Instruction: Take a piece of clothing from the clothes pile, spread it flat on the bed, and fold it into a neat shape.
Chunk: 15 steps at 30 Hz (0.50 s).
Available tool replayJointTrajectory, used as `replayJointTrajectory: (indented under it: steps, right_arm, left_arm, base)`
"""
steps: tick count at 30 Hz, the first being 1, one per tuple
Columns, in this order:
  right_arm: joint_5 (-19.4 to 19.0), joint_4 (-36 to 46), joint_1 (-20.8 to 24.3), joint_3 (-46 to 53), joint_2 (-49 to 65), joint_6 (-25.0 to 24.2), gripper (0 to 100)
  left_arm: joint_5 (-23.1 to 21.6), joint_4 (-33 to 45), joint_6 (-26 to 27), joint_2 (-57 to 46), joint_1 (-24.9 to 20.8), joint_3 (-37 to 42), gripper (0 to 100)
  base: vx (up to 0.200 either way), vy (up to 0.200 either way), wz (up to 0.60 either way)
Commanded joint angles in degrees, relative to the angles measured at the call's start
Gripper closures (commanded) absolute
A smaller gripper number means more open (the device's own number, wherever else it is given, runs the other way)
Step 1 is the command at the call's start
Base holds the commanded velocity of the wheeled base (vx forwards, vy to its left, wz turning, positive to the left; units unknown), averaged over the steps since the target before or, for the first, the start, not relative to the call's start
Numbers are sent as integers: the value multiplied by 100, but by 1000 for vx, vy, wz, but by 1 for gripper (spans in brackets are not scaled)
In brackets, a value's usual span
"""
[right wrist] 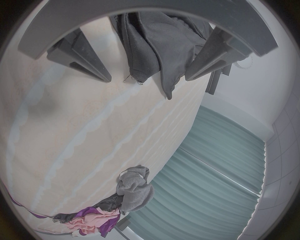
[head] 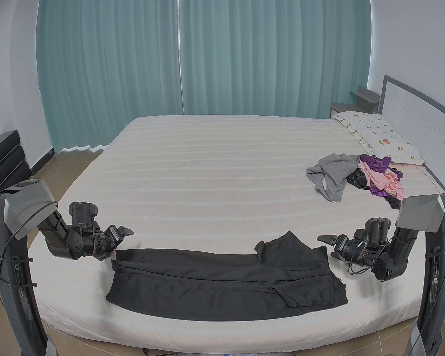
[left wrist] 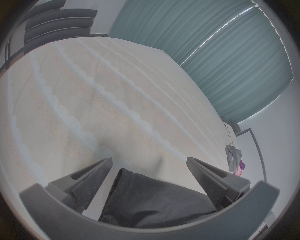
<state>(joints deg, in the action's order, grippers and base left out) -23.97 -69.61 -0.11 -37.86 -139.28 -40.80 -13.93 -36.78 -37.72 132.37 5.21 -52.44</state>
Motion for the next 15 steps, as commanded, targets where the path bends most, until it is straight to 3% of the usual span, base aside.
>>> replayJointTrajectory:
  steps: [1,2,3,15]
  right_arm:
    - [15,9,55,-54,-47,2,0]
    - [15,9,55,-54,-56,2,0]
    - [15,9,64,-63,-56,2,0]
    - [76,255,99,-195,-126,169,0]
  left_arm:
    - [180,-22,10,202,-143,-38,0]
    - [242,-22,10,211,-178,-38,0]
    - [286,-22,10,211,-213,-11,100]
    - [444,-22,-87,167,-90,32,100]
  base:
    - [0,0,0]
    - [0,0,0]
    - [0,0,0]
    - [0,0,0]
